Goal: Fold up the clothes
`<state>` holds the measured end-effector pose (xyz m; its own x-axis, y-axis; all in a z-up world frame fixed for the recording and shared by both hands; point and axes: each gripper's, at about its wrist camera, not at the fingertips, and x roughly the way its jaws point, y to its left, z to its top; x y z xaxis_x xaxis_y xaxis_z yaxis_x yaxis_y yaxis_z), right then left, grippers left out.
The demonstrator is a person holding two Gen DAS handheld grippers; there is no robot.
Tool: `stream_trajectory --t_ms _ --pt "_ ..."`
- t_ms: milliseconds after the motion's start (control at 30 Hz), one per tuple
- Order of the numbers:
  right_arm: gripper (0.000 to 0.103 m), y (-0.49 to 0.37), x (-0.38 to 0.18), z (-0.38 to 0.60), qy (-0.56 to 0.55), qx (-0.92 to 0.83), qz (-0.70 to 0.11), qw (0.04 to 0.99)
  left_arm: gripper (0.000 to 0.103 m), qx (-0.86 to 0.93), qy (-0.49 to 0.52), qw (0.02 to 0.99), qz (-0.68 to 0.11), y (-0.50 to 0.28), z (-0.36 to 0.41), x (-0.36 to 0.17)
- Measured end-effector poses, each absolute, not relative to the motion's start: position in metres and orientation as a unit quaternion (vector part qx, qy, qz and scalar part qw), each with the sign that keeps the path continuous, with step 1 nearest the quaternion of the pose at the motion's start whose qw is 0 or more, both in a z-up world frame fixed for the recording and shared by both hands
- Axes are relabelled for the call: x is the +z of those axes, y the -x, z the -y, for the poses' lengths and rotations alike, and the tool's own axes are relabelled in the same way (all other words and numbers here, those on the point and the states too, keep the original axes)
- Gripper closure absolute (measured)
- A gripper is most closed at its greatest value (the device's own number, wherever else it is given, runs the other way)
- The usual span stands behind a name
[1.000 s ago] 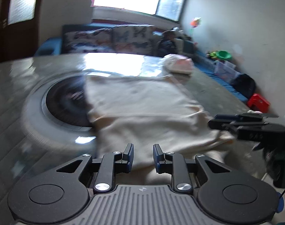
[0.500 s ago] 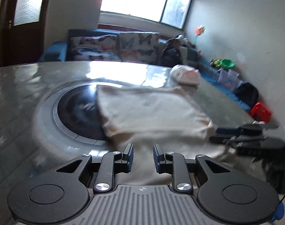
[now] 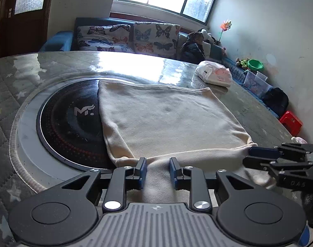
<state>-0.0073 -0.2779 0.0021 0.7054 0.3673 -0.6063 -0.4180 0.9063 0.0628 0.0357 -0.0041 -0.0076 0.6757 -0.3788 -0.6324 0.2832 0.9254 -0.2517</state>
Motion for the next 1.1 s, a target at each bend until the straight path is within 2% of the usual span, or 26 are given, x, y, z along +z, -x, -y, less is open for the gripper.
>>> stream_trajectory --t_ms 267,533,1100 --pt "0.071 0.026 0.002 0.277 0.103 0.209 -0.310 0.922 0.072 -0.177 0.058 0.916 -0.355 -0.032 0.007 -0.004" --pt "0.071 0.047 0.002 0.279 0.122 0.214 -0.305 0.920 0.070 -0.212 -0.011 0.919 -0.331 0.000 0.033 0.004" --pt "0.071 0.058 0.001 0.312 0.051 0.172 -0.304 0.935 0.062 -0.187 -0.041 0.924 -0.330 0.020 0.024 -0.003"
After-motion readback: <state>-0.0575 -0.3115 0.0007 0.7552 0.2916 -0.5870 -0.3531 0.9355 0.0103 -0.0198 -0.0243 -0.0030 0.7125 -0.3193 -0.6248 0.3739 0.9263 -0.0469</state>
